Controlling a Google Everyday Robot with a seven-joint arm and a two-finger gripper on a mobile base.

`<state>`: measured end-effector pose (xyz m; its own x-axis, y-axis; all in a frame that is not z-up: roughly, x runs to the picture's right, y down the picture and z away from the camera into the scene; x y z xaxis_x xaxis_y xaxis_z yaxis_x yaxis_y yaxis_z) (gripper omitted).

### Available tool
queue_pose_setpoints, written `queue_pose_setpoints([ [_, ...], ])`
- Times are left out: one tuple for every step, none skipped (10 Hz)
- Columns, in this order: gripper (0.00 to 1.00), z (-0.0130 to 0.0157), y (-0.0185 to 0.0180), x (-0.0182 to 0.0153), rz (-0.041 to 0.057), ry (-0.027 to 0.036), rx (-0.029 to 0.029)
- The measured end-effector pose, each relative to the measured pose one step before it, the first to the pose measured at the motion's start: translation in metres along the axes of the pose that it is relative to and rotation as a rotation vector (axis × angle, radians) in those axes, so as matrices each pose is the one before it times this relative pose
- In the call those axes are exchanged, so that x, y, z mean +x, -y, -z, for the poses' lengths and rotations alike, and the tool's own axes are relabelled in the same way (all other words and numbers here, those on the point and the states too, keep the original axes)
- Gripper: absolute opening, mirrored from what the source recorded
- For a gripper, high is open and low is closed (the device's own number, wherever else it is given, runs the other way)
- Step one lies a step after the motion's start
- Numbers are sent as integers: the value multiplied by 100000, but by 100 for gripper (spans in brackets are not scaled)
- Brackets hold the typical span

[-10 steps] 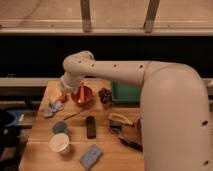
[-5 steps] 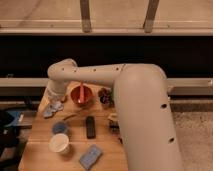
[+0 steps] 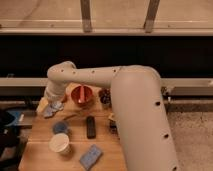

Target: Place towel in tray

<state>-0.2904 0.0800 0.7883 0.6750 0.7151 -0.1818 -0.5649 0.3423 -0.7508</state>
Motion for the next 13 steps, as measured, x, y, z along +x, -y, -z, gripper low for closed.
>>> queue_pose_setpoints([
  [80, 24, 152, 91, -471, -77, 587],
  [80, -293, 119, 114, -1019, -94, 897],
  [80, -814, 274, 162, -944, 56, 870],
  [80, -797, 467, 117, -635, 572, 589],
  [80, -474, 753, 37, -717, 872, 354],
  [80, -210, 371, -249, -614, 1631, -369],
  [80, -471, 305, -212, -111, 1835, -909],
  [80, -427, 333, -237, 353, 2063, -1240],
  [80, -282, 406, -300, 357, 1814, -1116],
  [80, -380, 210, -228, 27, 645, -600],
  [80, -593, 237, -301, -75, -42, -491],
  [80, -739, 183, -233, 37, -640, -228],
  [80, -449, 346, -59, -262, -576, 186],
])
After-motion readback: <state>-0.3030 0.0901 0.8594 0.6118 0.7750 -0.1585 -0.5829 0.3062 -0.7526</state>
